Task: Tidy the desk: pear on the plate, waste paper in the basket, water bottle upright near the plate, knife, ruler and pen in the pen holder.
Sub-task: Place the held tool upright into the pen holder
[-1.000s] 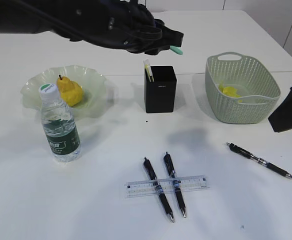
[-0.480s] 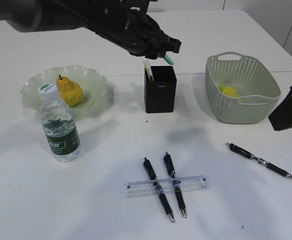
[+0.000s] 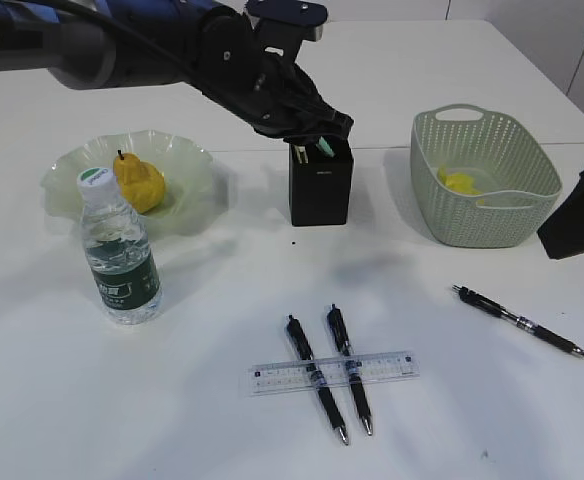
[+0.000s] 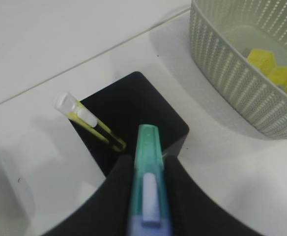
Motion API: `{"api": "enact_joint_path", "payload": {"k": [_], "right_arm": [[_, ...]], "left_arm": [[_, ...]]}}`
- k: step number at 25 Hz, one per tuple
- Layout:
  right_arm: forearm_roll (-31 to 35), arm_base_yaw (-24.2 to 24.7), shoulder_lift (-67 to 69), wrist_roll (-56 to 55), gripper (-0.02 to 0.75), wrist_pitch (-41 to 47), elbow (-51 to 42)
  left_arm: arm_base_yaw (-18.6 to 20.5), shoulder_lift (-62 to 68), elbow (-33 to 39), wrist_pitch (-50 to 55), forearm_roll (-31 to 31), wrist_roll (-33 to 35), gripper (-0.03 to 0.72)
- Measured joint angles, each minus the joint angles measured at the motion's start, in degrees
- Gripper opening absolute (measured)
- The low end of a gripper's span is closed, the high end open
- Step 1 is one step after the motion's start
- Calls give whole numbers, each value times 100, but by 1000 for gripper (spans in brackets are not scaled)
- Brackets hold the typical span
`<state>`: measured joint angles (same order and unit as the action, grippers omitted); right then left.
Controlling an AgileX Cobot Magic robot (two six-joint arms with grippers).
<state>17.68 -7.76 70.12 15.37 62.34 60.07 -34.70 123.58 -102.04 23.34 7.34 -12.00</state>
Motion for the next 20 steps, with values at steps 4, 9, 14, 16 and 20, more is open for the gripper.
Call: {"api": "enact_joint_path", "payload": {"k": [4, 9, 14, 16, 20], "right_arm": [[0, 0, 0, 0, 316, 0, 0], [0, 0, 0, 0, 316, 0, 0], [-3, 0, 0, 0, 317, 0, 0], [-3, 0, 0, 0, 317, -2, 0], [-13, 0, 0, 0, 316, -12, 0]], "left_arm": [[75, 102, -14, 0, 0, 0, 110], [128, 167, -23, 0, 25, 0, 110], [128, 203, -23, -13, 25, 0, 110], [128, 238, -34, -34, 36, 0, 110], [128, 384, -251, -34, 44, 0, 111]]}}
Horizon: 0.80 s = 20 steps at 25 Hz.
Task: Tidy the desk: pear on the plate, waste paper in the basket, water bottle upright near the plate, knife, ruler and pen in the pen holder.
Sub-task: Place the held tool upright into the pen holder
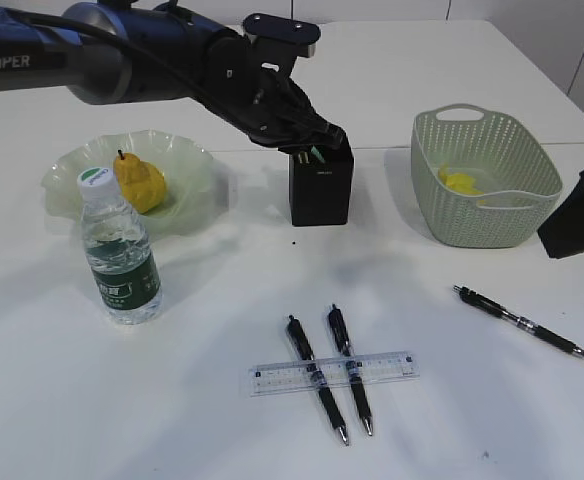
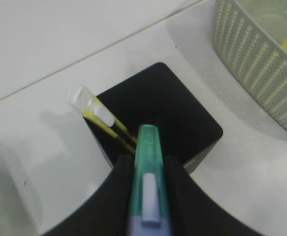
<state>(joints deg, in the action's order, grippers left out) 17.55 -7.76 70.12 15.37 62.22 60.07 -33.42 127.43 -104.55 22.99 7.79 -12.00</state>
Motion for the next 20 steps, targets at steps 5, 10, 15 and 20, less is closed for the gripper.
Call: {"api": "enact_joint_path", "payload": {"k": [5, 10, 15, 20], "right_arm": [[0, 0, 0, 0, 316, 0, 0], [-22, 0, 0, 0, 316, -10, 0], [-29, 0, 0, 0, 316, -10, 0], [-29, 0, 0, 0, 316, -10, 0]], "left_arm": [[0, 226, -513, 231, 0, 0, 117], [12, 287, -564, 319, 0, 0, 119], [35, 344, -567, 386, -51, 0, 120], [35, 479, -567, 452, -139, 0, 120]]}}
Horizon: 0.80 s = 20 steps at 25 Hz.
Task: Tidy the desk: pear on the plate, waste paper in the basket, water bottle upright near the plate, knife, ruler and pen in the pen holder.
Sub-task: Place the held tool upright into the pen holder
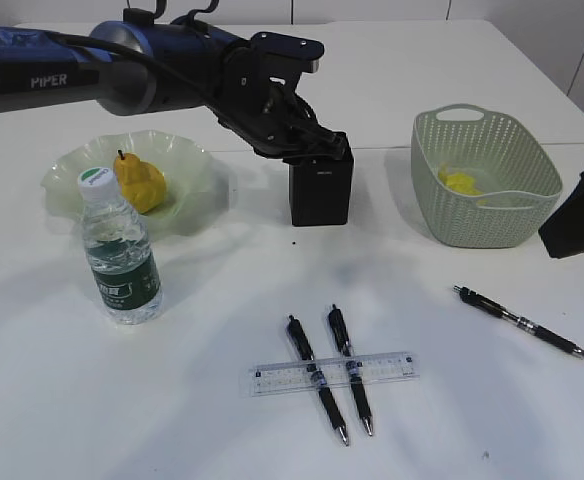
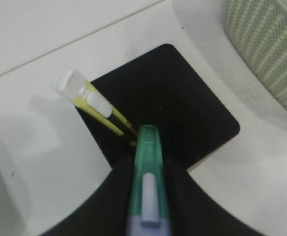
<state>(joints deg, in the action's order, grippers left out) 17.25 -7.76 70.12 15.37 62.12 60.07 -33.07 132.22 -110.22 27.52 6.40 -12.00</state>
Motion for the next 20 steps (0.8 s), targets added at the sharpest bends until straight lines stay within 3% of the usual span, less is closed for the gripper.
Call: {"api": "enact_joint_path", "payload": {"k": [7, 14, 20], "right_arm": [[0, 0, 0, 0, 317, 0, 0], [0, 0, 0, 0, 316, 0, 0], [0, 0, 0, 0, 317, 0, 0]], "left_arm": [[0, 8, -9, -27, -13, 0, 144], [0, 22, -147, -108, -22, 0, 286], [0, 22, -318, -59, -22, 0, 309]]}}
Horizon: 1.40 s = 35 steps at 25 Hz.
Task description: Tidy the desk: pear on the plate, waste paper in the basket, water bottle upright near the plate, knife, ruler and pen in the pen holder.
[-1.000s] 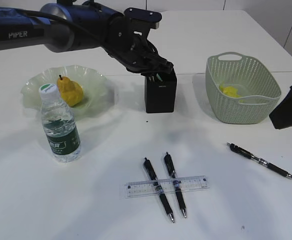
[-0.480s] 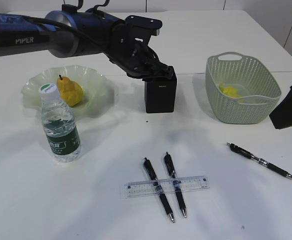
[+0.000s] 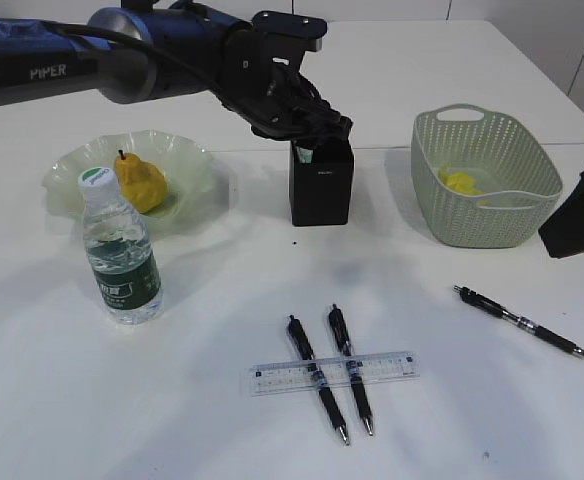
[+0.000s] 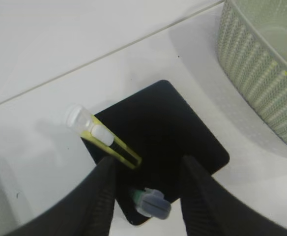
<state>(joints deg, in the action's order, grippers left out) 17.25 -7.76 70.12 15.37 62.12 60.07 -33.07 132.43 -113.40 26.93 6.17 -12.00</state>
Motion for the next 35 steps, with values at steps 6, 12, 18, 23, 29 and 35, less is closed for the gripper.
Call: {"api": "enact_joint_path", "payload": {"k": [6, 12, 18, 23, 29, 35], "right_arm": [[-5, 0, 0, 0, 316, -8, 0], [-62, 0, 0, 0, 317, -12, 0], [-82, 0, 0, 0, 317, -22, 0], [-82, 0, 0, 0, 317, -78, 0], [-85, 0, 0, 0, 317, -97, 0], [-95, 0, 0, 0, 317, -97, 0]], "left_arm": [[0, 0, -31, 171, 0, 0, 337], [0, 13, -367, 232, 0, 0, 389], [0, 13, -639, 645, 0, 0, 395], [0, -178, -639, 1219, 27, 0, 396], [0, -640, -644, 1973, 547, 0, 396], [162, -1121, -653, 2537, 512, 0, 397]]}}
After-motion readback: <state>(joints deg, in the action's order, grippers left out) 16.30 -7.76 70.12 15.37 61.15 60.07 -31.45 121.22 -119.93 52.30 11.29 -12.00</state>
